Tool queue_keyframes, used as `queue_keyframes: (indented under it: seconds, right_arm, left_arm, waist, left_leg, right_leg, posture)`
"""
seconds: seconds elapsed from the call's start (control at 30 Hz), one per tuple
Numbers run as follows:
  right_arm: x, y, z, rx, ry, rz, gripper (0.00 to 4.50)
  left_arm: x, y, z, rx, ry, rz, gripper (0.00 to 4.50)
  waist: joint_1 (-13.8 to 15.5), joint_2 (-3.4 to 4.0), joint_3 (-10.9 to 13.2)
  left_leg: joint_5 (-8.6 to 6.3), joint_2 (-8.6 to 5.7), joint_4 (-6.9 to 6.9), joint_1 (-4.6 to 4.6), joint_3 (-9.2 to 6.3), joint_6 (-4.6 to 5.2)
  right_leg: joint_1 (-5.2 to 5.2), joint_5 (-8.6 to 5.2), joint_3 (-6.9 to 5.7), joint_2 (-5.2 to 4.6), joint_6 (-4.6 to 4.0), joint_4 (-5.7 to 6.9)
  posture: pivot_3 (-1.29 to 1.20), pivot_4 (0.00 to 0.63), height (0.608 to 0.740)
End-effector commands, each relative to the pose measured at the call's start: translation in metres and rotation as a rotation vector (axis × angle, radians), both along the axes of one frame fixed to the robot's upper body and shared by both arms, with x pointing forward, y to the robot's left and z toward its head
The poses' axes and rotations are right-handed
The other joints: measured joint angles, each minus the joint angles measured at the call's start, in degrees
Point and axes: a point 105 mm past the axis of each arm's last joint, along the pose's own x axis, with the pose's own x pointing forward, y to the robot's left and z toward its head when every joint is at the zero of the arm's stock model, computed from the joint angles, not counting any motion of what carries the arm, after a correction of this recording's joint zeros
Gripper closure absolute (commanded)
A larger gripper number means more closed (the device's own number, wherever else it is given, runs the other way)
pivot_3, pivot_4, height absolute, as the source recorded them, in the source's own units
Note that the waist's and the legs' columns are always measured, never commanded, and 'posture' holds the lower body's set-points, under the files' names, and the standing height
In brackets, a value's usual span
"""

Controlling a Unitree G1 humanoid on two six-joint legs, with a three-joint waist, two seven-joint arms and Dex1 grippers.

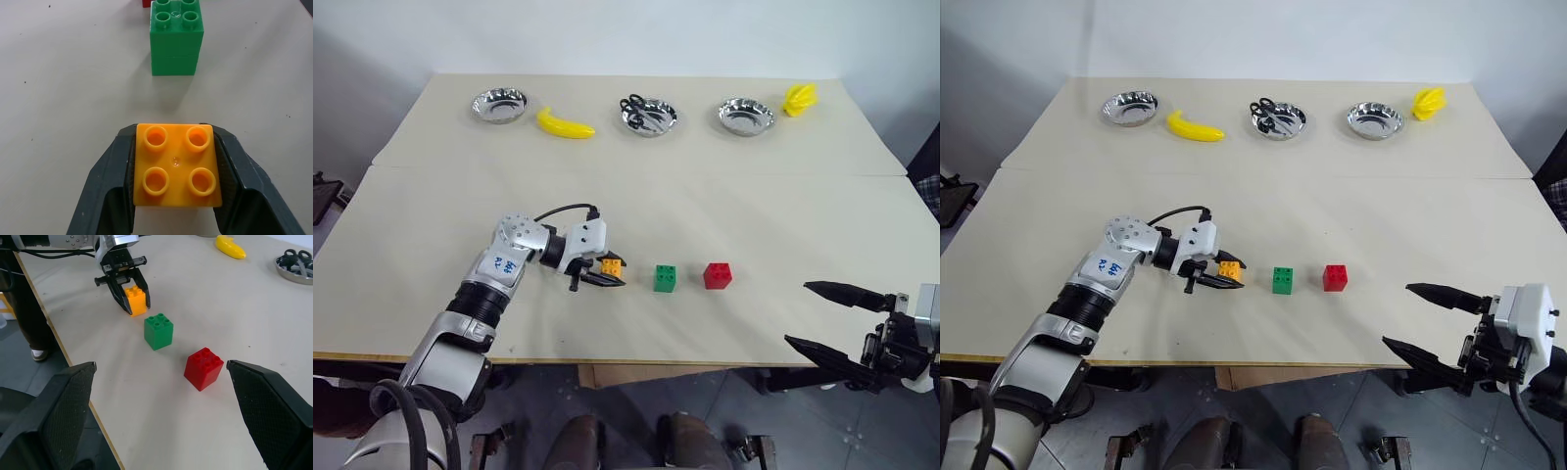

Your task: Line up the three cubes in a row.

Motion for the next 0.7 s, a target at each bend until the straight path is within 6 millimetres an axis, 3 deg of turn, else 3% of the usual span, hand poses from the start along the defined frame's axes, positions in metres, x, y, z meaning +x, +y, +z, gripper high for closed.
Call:
queue_keyframes:
  seconds: [0.03,0.3,0.6,0.7]
  right_arm:
    - [-0.001,0.004,0.005,0.000,-0.020,0.018,0.00]
    - [0.003,0.006,0.003,0.005,-0.016,0.035,0.00]
    - [0.007,0.010,0.002,0.011,-0.016,0.061,0.00]
    - [0.008,0.012,0.001,0.014,-0.011,0.078,0.00]
  left_arm:
    - [-0.007,0.007,-0.005,0.031,0.039,-0.003,2.97]
    - [-0.014,0.009,-0.006,0.001,0.083,0.000,2.97]
    - [-0.010,0.011,0.002,-0.046,-0.014,0.003,0.18]
    - [-0.014,0.021,0.017,-0.103,-0.047,-0.006,0.01]
  waist:
    - [0.02,0.00,0.00]
    - [0.10,0.01,-0.01]
    - [0.26,0.01,0.00]
    - [0.23,0.01,0.00]
  left_leg:
    - [0.00,0.00,0.00,0.00,0.00,0.00]
    - [0.00,0.00,0.00,0.00,0.00,0.00]
    - [0.00,-0.01,0.00,-0.03,-0.02,0.00]
    - [0.00,-0.01,0.01,-0.04,-0.02,0.01]
  right_leg:
    - [0.00,0.00,0.00,0.00,0.00,0.02]
    - [0.00,0.00,0.01,-0.01,0.00,0.01]
    - [-0.01,0.00,-0.01,-0.02,0.00,0.00]
    - [-0.01,0.00,-0.02,-0.02,0.00,0.00]
  posture:
    - [0.00,0.150,0.740]
    - [0.00,0.150,0.740]
    - [0.00,0.150,0.740]
    - [0.00,0.150,0.740]
